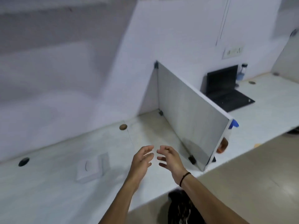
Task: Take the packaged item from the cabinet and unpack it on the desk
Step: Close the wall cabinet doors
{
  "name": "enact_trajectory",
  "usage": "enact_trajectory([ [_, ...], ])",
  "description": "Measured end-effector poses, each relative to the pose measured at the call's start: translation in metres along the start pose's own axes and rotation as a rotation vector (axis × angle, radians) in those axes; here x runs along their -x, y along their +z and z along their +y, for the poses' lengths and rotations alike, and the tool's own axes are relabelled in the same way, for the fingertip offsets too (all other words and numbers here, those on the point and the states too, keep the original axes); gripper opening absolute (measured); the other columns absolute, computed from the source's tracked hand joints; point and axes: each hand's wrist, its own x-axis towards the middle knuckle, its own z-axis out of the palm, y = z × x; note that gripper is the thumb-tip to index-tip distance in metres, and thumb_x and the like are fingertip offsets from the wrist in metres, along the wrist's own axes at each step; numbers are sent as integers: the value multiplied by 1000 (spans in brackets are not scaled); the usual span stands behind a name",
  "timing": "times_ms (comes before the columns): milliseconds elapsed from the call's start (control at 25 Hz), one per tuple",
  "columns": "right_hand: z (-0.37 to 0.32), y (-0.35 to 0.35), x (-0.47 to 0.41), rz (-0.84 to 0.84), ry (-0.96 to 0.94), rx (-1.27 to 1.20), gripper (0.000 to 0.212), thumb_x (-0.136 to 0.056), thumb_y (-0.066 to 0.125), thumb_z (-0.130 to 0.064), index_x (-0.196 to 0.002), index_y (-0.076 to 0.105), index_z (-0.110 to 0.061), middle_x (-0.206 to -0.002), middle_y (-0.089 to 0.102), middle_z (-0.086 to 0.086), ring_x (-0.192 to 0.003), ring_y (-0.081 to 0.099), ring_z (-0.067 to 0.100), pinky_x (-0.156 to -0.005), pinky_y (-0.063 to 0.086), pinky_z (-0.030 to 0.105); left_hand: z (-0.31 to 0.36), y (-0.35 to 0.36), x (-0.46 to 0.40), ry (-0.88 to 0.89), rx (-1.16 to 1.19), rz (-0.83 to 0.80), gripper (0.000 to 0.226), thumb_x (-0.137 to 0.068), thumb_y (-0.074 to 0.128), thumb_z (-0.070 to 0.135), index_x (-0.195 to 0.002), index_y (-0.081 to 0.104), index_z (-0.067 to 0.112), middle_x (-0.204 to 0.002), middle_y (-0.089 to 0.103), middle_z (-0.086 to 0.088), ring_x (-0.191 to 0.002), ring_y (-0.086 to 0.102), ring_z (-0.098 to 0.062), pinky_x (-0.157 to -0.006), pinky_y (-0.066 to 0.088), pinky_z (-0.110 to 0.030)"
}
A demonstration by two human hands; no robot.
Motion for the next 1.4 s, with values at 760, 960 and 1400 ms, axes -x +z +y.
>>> enact_trajectory([
  [760,-316,-42,170,309,-1015,-359,27,-99,54,-7,-124,57,-15,-108,66,-6,-104,63,8,-92,51,25,351,46,55,858,90,-182,24,-97,62,13,-112,72,28,-121,69,9,-114,66,-11,-85,59,-33],
  [960,-311,-40,191,336,-1076,-240,19,-96,59,-7,-104,67,-22,-97,73,-4,-94,68,10,-74,51,14,360,67,76,926,85,-216,24,-93,65,19,-114,71,29,-118,71,14,-110,68,-10,-85,60,-34],
  [1400,-252,62,183,175,-1436,216,74,-84,68,-20,-151,40,-33,-147,52,-23,-134,50,0,-108,46,27,333,-8,120,1023,159,-102,27,-102,49,26,-121,67,18,-120,73,-3,-112,68,-25,-92,57,-45],
])
